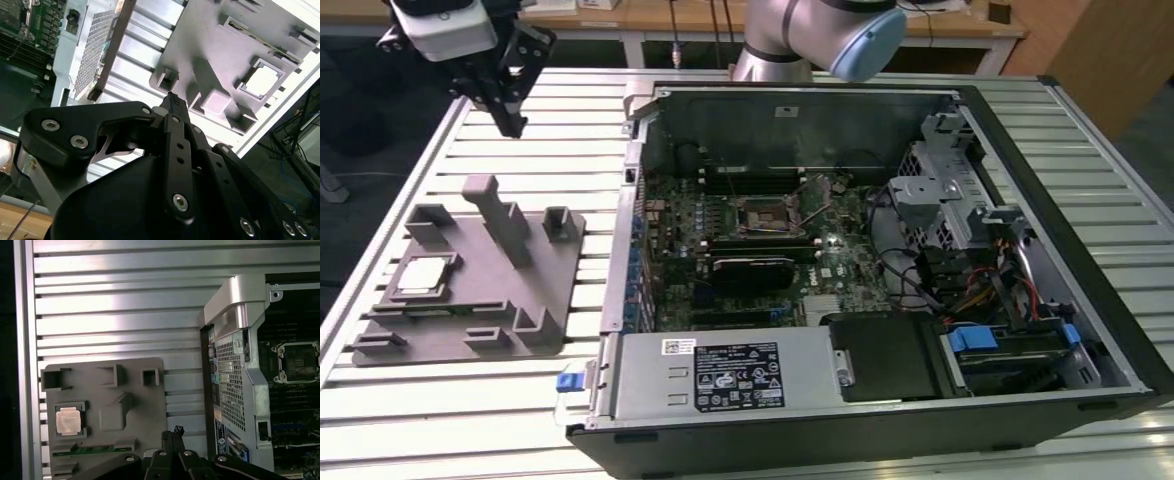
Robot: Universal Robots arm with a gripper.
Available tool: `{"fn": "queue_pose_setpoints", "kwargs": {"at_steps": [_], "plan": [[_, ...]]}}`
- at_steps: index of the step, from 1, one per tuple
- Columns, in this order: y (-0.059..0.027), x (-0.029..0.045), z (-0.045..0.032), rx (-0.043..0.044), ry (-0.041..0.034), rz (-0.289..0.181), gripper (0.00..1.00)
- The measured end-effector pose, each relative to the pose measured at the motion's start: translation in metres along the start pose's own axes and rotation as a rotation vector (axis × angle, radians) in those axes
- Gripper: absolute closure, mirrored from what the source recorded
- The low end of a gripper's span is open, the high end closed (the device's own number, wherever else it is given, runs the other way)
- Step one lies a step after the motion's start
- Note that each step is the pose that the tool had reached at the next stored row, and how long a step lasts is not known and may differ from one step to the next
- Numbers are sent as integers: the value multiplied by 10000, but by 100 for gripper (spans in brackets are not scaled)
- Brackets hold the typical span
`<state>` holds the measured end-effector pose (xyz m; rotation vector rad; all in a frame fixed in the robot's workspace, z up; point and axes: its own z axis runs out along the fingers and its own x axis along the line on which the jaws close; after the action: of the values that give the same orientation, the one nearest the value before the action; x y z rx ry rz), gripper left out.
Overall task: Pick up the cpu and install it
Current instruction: 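Reach for the cpu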
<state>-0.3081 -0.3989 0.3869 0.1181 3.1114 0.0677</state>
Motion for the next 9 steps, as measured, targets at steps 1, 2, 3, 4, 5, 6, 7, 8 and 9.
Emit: {"fn": "queue_pose_setpoints", "kwargs": {"at_steps": [1,2,3,4,5,6,7,8,9], "plan": [[-2,27,1,0,0,1,89],[-4,54,2,0,0,1,89],[-6,83,3,-1,0,1,89],[-8,110,3,0,1,2,89],[-10,136,4,0,0,1,89],[-13,165,5,-1,0,0,89],[-15,192,5,0,0,0,89],[-17,219,6,0,0,0,89],[-19,247,6,0,0,0,89]]}}
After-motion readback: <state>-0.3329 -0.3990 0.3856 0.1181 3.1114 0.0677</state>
